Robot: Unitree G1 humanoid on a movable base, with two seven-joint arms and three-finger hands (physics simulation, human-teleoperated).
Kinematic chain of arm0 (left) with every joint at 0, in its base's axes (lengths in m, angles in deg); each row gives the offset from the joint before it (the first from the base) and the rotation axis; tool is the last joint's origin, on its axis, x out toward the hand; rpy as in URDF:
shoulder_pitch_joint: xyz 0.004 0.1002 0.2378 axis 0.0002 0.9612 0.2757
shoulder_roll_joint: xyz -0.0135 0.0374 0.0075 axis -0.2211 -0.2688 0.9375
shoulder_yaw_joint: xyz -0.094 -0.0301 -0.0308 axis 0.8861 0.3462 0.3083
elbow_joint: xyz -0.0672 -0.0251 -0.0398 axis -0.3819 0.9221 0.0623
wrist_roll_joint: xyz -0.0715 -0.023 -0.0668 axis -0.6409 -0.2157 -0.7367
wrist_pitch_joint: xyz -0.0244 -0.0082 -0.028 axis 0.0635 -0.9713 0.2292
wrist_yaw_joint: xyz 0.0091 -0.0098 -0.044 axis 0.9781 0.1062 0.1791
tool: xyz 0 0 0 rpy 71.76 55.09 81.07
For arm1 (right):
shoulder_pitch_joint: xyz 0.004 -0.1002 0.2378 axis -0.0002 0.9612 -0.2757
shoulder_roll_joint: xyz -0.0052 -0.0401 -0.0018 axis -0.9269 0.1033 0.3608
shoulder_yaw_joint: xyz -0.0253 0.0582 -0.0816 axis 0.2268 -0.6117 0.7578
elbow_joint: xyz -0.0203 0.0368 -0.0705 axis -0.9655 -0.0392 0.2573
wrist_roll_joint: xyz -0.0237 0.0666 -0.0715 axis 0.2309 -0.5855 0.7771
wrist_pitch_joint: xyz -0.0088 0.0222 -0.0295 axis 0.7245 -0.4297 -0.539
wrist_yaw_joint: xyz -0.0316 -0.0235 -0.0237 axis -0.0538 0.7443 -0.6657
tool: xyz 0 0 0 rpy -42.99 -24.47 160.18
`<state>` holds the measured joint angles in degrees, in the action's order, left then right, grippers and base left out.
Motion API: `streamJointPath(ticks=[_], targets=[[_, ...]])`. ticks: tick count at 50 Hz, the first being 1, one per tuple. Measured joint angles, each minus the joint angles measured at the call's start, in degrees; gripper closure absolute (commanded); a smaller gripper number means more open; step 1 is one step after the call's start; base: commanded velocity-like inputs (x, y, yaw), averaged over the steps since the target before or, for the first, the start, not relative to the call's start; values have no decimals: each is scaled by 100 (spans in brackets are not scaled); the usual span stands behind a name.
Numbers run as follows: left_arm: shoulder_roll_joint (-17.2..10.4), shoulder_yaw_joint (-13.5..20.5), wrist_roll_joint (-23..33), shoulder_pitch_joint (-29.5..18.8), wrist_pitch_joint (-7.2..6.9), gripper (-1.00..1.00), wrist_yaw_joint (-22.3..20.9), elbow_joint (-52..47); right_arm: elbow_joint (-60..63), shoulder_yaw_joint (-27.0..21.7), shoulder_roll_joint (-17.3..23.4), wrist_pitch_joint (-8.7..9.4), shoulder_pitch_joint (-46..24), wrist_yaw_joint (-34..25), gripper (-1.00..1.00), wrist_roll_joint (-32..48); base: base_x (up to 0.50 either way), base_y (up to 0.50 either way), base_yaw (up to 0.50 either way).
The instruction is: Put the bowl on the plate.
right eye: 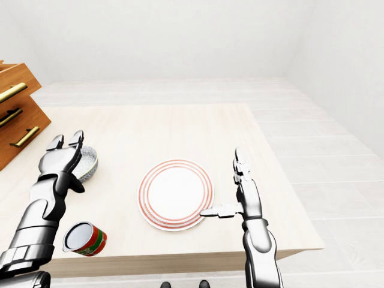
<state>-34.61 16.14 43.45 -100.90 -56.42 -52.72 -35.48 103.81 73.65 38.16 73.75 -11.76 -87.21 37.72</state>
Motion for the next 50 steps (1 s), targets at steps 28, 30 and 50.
streamJointPath(ticks=[28,30,50], targets=[[20,-197,-508,-245,0,-100,969,1449,136,94,-22,53,50,58,-100,144,0,0,0],[18,-223,-553,-279,0,-100,1038,1563,123,94,-20,44,48,59,-100,145,0,0,0],[-94,-374,-1005,-550,0,-100,1531,2490,-4,110,-14,-42,37,69,-100,167,0,0,0]])
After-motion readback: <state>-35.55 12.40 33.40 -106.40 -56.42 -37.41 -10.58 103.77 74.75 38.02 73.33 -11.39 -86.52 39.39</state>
